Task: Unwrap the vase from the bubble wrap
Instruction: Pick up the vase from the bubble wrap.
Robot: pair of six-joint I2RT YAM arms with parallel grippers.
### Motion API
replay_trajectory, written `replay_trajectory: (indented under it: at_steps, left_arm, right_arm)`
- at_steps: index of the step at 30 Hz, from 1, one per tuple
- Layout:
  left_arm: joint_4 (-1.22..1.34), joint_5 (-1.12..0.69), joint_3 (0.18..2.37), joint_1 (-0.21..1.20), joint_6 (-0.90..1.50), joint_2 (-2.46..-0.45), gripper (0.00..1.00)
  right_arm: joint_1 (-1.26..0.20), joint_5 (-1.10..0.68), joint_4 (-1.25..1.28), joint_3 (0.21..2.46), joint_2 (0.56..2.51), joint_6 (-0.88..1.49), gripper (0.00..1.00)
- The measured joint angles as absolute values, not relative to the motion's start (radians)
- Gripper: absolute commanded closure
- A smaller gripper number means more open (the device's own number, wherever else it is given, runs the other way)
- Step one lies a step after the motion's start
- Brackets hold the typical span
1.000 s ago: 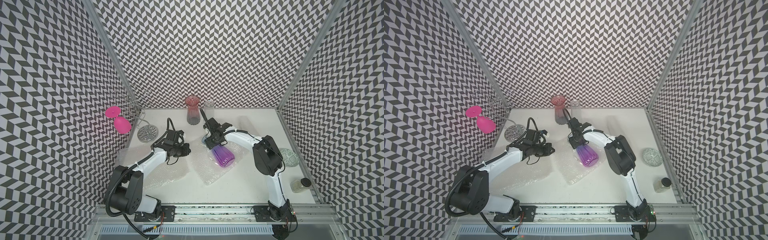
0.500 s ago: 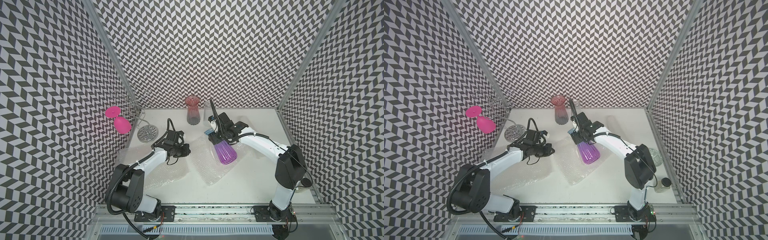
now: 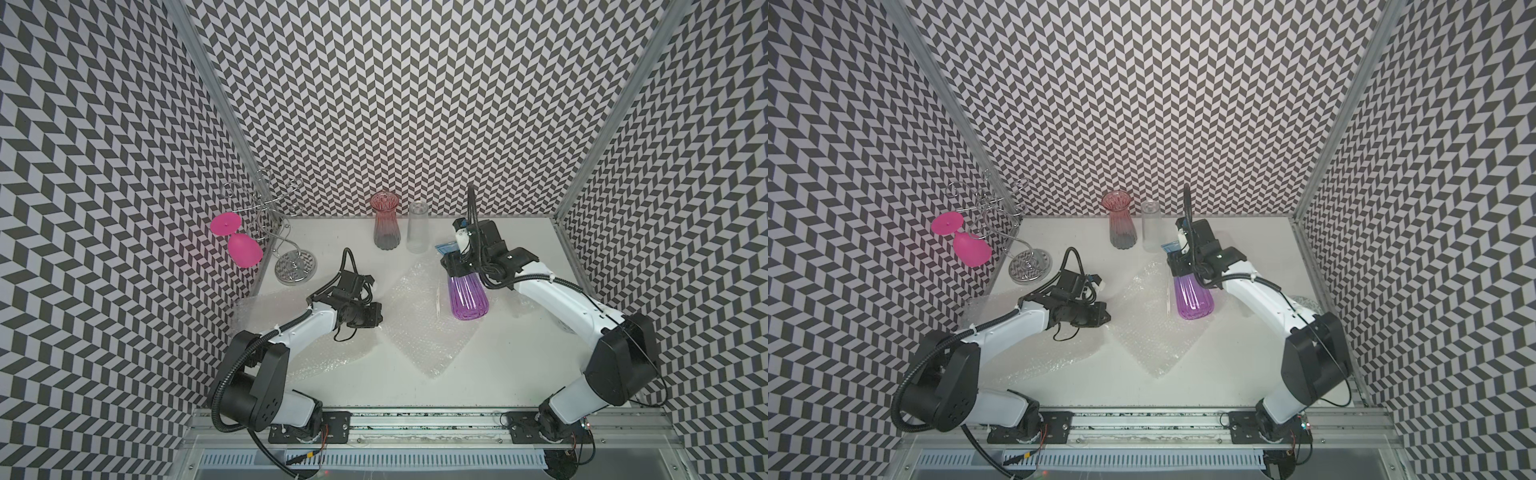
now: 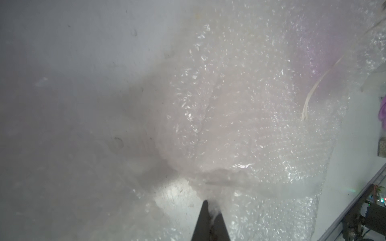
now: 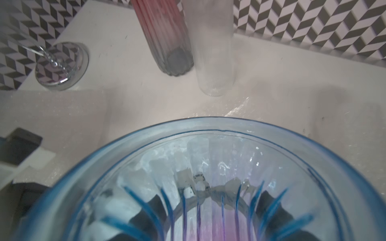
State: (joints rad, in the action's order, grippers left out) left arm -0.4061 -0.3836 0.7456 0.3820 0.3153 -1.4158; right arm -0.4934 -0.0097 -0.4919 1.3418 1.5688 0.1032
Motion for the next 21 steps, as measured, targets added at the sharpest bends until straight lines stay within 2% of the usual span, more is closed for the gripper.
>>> replay_trajectory:
  at_steps: [11, 21]
  left_arm:
    - [-0.424, -0.451, 0.711, 0.447, 0.35, -1.358, 1.0]
    - [-0.52, -0.441, 0.701, 0.477, 0.435, -1.24, 1.0]
  right_arm:
    - [-0.372, -0.018, -0.323, 1.367, 1.575, 0.155, 1.0]
    - [-0.325, -0.02, -0.094, 1.389, 1.731, 0.178, 1.0]
